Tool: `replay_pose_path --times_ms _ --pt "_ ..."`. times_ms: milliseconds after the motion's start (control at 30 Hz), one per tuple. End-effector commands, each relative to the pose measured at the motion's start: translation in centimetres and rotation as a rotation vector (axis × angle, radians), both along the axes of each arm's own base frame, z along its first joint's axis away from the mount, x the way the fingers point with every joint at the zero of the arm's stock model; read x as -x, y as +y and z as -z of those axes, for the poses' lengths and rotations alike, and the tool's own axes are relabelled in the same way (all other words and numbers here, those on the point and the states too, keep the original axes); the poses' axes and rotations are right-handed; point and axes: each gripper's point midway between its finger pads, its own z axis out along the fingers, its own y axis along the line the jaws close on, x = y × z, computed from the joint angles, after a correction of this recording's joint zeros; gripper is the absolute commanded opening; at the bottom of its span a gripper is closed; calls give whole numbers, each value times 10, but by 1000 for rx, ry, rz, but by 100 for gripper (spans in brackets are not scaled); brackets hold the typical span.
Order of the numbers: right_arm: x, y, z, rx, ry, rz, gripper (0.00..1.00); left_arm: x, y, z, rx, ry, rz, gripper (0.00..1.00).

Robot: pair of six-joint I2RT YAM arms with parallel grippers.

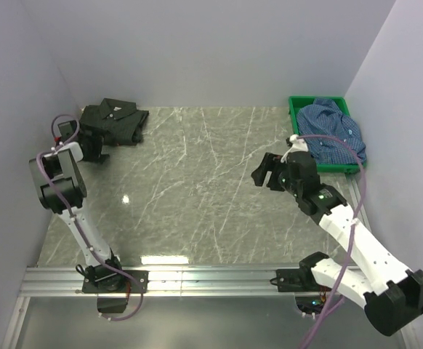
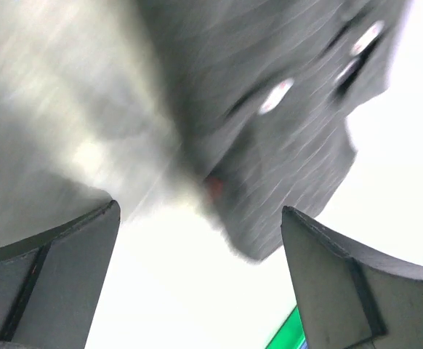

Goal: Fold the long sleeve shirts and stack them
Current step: Neatly place the folded shirt to the corner

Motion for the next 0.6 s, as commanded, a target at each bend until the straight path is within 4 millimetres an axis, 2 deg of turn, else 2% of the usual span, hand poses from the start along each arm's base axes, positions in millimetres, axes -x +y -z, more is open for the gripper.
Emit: replay_pose_path --times_ms 0,33,67,100,167,200,267,300,367,400,467,500,567 --pt "-4 -25 -51 40 -122 94 84 43 -16 -40 -68 45 46 99" --pt "-4 -36 -64 55 -156 140 85 63 -22 -38 -81 102 56 99" --pt "-2 -43 -68 74 -164 157 87 72 -24 -49 -111 103 68 99" --pt "3 -51 -73 94 -164 185 88 86 -26 -77 -185 64 96 99" --pt "10 -73 -84 125 -192 276 89 113 -32 -97 -270 89 115 99" --pt "16 -81 -88 138 -186 305 89 131 -34 -129 -355 36 138 99" --pt "29 -101 -97 155 -200 388 91 161 -41 -150 -446 36 179 99" --pt "33 -107 -106 148 -220 411 91 180 -47 -180 -491 -37 187 99" --pt "46 -119 -121 134 -266 452 93 206 -57 -203 -543 -98 213 99" --pt "52 -130 -126 142 -284 493 95 231 -64 -227 -597 -168 210 99" --pt "67 -142 -138 129 -347 518 96 255 -76 -237 -654 -206 216 99" --pt "70 -147 -139 129 -367 532 96 279 -77 -250 -710 -243 186 99" --pt "85 -154 -150 86 -441 540 97 301 -88 -261 -756 -296 213 99"
